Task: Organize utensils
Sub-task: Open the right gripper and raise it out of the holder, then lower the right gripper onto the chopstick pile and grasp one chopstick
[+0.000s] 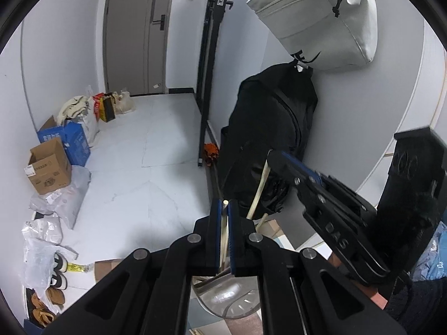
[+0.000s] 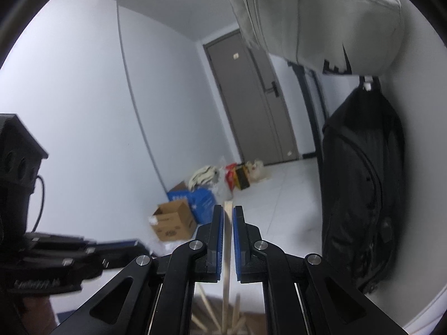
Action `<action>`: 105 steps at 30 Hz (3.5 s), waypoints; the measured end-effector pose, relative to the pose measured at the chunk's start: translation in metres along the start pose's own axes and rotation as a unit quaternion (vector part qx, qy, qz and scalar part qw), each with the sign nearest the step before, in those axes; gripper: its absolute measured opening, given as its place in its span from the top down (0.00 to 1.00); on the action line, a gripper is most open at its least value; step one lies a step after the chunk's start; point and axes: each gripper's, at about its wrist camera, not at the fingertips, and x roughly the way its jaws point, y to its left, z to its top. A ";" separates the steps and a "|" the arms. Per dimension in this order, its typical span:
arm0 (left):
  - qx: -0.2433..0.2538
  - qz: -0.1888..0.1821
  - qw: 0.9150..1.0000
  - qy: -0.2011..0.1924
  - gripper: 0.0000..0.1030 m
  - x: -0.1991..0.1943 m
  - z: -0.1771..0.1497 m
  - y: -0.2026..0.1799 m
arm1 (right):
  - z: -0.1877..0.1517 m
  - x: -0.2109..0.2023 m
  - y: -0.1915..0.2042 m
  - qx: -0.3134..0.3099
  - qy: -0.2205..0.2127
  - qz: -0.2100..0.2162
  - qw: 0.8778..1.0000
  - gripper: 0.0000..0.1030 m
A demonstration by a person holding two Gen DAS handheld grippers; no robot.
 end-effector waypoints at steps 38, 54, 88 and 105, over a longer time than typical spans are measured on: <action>-0.053 0.080 0.992 -0.078 0.34 -0.081 -0.064 -0.017 | -0.038 -0.134 0.029 0.016 0.047 0.024 0.998 0.19; -0.072 0.118 0.986 -0.097 0.18 -0.100 -0.115 -0.014 | -0.071 -0.166 0.057 -0.002 0.055 0.026 0.998 0.04; -0.191 0.184 0.964 -0.020 0.18 -0.066 -0.188 0.086 | -0.205 -0.028 0.076 -0.037 0.335 0.006 0.942 0.50; -0.216 0.169 0.962 -0.005 0.18 -0.064 -0.190 0.107 | -0.233 0.041 0.086 -0.064 0.398 -0.023 0.915 0.88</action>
